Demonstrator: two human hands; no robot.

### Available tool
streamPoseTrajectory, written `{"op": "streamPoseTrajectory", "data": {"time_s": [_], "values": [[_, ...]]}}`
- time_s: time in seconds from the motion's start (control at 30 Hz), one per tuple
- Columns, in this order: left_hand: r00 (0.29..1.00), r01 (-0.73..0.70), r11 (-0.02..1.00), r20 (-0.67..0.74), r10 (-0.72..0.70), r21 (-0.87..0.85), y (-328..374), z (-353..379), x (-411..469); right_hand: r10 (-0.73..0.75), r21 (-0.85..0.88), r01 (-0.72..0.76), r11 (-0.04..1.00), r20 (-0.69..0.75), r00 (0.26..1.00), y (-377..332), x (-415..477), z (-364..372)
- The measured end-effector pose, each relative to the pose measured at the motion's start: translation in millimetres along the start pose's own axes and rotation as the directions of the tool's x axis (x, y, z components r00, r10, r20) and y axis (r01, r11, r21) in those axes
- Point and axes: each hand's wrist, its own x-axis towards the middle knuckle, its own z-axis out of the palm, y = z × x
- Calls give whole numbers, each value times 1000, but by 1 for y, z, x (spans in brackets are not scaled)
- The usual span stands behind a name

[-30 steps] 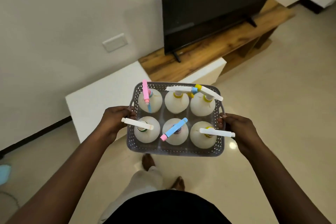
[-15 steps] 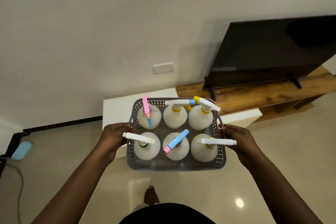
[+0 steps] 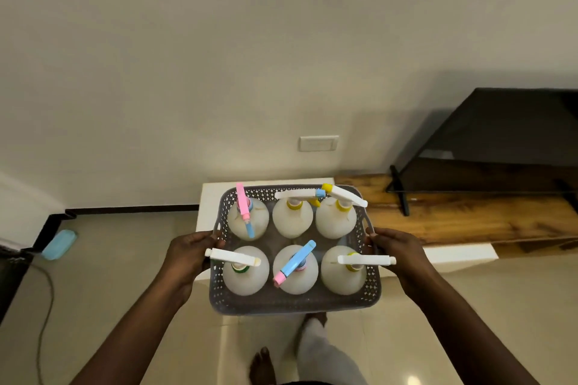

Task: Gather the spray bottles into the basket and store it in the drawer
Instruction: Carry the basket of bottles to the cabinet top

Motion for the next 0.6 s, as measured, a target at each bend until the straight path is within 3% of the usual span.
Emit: {"op": "streamPoseTrajectory", "data": {"time_s": [0.33, 0.6], "values": [[989, 53, 999, -137, -51, 10, -7, 19, 83, 53, -102, -45, 994, 77, 996, -8, 124, 45], [983, 144, 989, -119, -138, 46, -23, 35, 161, 183, -125, -179, 976, 21, 983, 16, 199, 80]]}}
